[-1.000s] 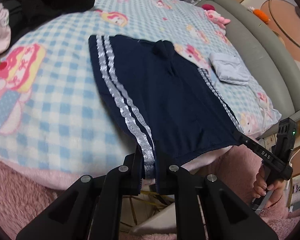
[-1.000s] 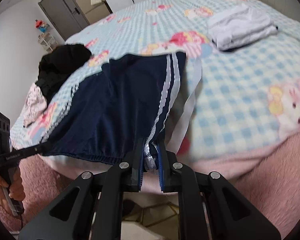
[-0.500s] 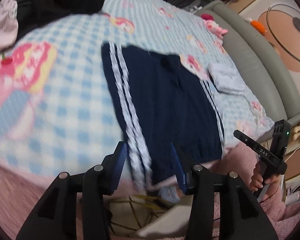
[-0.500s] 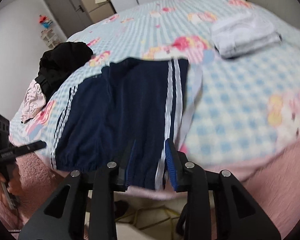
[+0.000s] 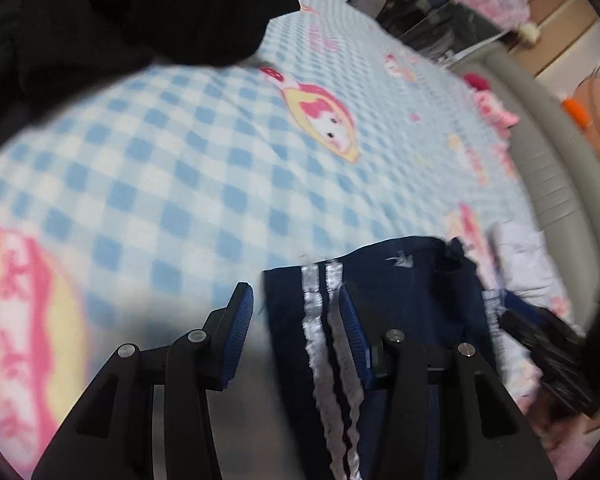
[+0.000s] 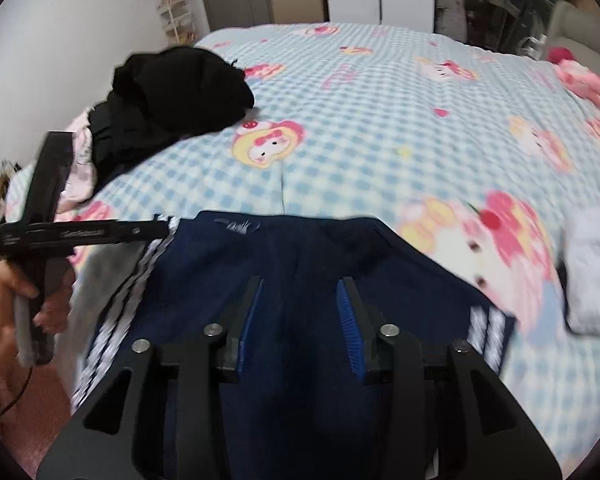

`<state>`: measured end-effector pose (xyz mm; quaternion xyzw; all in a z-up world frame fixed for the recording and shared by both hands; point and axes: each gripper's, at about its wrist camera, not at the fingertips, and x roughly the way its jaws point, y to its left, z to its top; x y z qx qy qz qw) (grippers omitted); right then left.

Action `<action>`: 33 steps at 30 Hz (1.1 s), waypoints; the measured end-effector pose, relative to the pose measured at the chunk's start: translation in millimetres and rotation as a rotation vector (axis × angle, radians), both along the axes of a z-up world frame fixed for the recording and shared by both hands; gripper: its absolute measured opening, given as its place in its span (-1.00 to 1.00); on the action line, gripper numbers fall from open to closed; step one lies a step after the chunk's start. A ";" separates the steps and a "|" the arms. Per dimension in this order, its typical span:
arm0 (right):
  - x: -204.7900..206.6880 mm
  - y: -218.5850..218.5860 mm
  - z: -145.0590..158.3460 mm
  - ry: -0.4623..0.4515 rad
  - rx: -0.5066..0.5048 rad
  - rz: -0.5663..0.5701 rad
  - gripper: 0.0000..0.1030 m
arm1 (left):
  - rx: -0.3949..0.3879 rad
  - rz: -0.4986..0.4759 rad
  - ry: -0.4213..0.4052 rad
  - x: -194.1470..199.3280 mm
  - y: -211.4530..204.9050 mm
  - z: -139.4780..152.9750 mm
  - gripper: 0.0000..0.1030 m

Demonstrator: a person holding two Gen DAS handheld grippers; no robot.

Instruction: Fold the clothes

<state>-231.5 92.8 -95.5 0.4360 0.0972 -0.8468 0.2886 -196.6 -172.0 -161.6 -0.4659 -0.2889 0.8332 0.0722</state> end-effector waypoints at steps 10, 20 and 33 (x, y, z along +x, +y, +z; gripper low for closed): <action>-38.7 -24.0 -44.1 -0.040 0.065 -0.006 -0.83 | -0.085 -0.046 0.065 -5.2 1.9 7.6 -0.88; -69.1 -15.2 -36.3 0.034 0.051 -0.120 -0.83 | -0.246 0.044 0.087 5.0 -13.6 25.4 -0.85; -32.2 -25.1 -11.4 0.051 0.038 0.065 -0.32 | -0.198 -0.002 0.041 7.6 -19.5 13.8 -0.35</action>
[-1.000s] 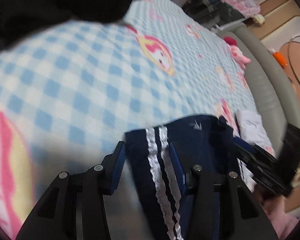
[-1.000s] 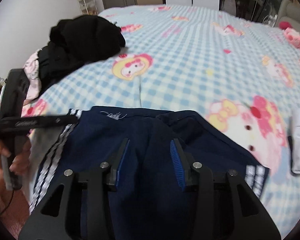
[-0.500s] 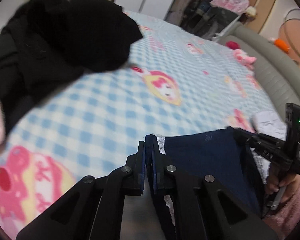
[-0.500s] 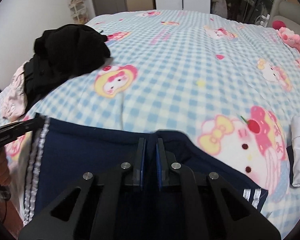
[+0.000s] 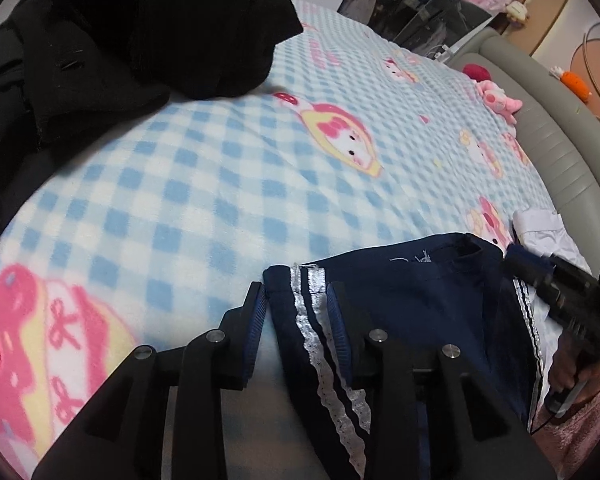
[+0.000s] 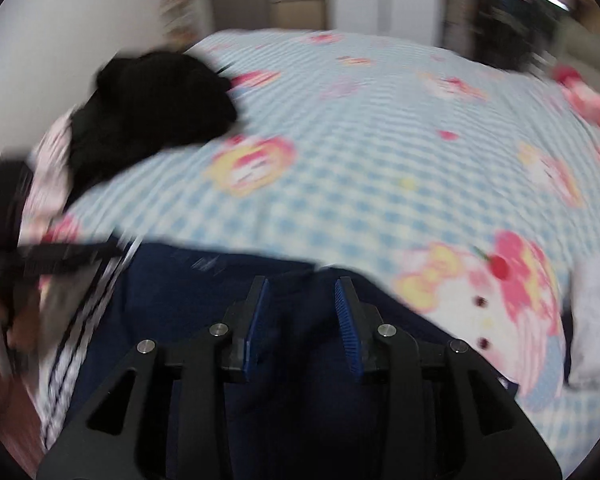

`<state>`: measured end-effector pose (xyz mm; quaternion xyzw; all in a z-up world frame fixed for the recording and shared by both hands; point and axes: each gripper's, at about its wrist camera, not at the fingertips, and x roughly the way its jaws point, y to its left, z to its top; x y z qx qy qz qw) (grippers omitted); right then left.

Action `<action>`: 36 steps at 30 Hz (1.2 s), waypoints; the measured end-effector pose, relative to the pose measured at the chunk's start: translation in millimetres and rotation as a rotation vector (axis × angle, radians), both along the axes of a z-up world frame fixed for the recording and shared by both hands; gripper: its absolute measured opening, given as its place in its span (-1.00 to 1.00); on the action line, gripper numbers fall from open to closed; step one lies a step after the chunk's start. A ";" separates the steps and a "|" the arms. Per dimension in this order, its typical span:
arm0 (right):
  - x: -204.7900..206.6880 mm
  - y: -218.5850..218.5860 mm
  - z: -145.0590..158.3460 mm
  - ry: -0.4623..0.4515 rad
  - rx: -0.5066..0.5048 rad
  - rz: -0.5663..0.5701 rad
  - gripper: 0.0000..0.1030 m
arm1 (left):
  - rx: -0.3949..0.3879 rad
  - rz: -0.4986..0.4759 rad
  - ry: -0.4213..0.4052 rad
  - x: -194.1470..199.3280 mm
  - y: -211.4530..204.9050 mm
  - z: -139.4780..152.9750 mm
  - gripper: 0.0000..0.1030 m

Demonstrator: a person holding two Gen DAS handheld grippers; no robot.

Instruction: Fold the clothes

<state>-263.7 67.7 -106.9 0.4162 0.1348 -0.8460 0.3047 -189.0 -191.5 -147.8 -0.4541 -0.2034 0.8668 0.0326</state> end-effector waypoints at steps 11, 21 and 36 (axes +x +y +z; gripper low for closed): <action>-23.6 -10.2 -33.1 -0.088 -0.005 0.017 -0.93 | 0.128 -0.060 0.024 -2.7 -4.3 -5.5 -0.91; -49.9 -18.7 -4.3 -0.045 -0.091 -0.003 -0.95 | 0.053 0.060 0.121 -3.7 -20.2 16.8 -0.90; -79.7 -38.0 -72.7 -0.129 -0.020 -0.074 -0.95 | 0.042 0.066 -0.002 -34.7 -17.2 -25.7 -0.67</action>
